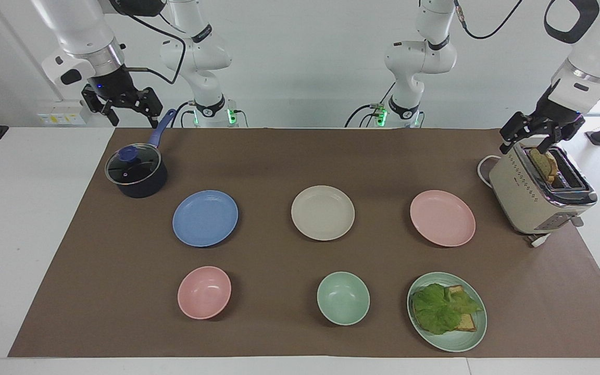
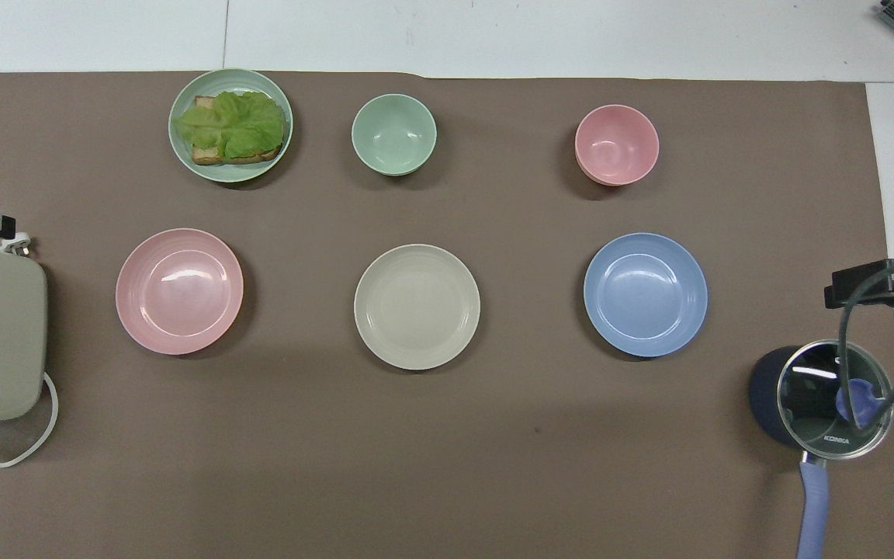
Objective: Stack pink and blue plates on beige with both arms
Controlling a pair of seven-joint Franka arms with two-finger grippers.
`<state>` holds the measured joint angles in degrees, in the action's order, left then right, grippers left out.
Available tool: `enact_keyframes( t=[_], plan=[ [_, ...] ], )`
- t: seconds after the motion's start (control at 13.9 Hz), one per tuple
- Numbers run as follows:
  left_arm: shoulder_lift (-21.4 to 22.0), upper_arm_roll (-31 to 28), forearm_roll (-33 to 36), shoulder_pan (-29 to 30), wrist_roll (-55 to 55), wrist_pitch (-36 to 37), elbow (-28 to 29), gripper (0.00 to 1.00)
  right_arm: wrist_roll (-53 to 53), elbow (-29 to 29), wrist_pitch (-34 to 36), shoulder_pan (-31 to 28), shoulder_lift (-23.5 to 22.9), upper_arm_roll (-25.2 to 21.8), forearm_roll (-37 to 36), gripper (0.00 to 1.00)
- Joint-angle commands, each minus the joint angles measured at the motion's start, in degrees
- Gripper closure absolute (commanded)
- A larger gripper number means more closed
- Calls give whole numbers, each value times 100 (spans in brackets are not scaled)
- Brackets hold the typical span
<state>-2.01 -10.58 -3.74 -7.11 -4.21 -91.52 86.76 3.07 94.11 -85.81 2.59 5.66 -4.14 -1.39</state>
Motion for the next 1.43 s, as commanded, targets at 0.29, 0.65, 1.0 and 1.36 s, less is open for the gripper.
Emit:
enact_keyframes(
  t=[0.29, 0.65, 1.0, 1.36],
  plan=[
    [52, -14, 93, -10, 43, 20, -1, 0, 62, 90, 20, -48, 129, 19, 25, 0],
    [78, -23, 93, -1, 43, 55, 34, 0, 27, 116, -41, -47, 137, 54, -2, 0],
    [122, -23, 93, -10, 43, 47, 165, 0, -52, 265, -446, -48, 181, 19, 7, 0],
    [113, -23, 102, 60, 34, -356, 674, 0, -52, 292, -419, -48, 190, 19, 7, 0]
  ],
)
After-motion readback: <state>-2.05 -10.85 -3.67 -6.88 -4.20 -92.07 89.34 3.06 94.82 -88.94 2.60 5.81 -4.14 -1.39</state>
